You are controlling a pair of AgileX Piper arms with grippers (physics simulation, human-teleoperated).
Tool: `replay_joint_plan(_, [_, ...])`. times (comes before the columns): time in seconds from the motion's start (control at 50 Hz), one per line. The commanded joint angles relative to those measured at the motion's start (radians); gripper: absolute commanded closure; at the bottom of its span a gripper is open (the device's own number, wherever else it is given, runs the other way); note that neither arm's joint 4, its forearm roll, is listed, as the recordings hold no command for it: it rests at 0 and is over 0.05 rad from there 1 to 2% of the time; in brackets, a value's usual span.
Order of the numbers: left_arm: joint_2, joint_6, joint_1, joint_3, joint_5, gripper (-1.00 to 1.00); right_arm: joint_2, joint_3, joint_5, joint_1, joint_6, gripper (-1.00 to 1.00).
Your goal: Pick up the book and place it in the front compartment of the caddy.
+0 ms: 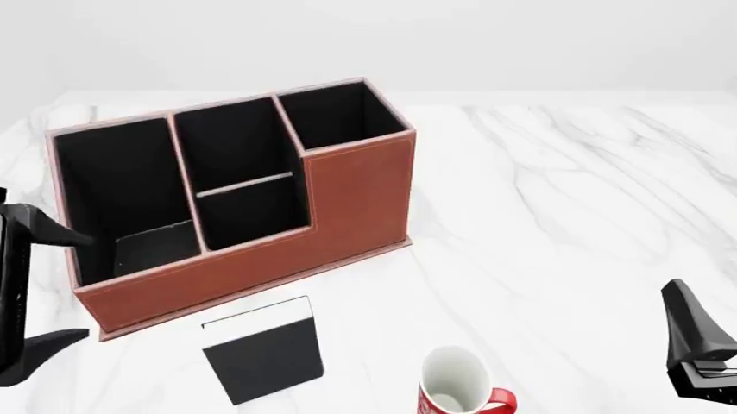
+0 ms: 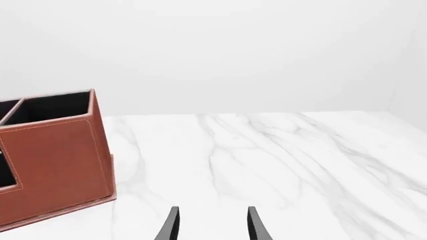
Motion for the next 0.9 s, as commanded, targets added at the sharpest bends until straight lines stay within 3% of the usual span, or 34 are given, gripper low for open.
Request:
replay_joint_plan(0.02, [0.062,-0.129,-0.104,-0.128,0.151,-1.0,0.006,0.001,-0.003,0.006,0.001,-1.0])
replay_joint_plan(0.04, [0.09,-0.166,-0.103,-0.149,0.154,-1.0,0.006,0.001,-0.003,0.006,0.001,-1.0])
replay_joint_plan(0.12, [0.066,-0.119,-0.071,-0.119,0.162,-1.0,0.006,0.001,-0.003,0.006,0.001,-1.0])
replay_joint_plan(0.22, [0.1,-0.145,-0.084,-0.151,0.163,-1.0,0.006,0.001,-0.003,0.006,0.001,-1.0])
replay_joint_plan(0.5, [0.244,-0.317,-0.229,-0.287,0.159,-1.0,0.006,0.001,-0.003,0.006,0.001,-1.0])
replay_joint_plan(0.56, [0.238,-0.3,-0.218,-0.282,0.158,-1.0,0.006,0.001,-0.003,0.006,0.001,-1.0])
replay_joint_plan(0.64, [0.288,-0.357,-0.281,-0.336,0.152,-1.0,0.006,0.001,-0.003,0.006,0.001,-1.0])
replay_joint_plan(0.9, [0.35,-0.415,-0.342,-0.356,0.125,-1.0,0.006,0.001,-0.003,0.006,0.001,-1.0])
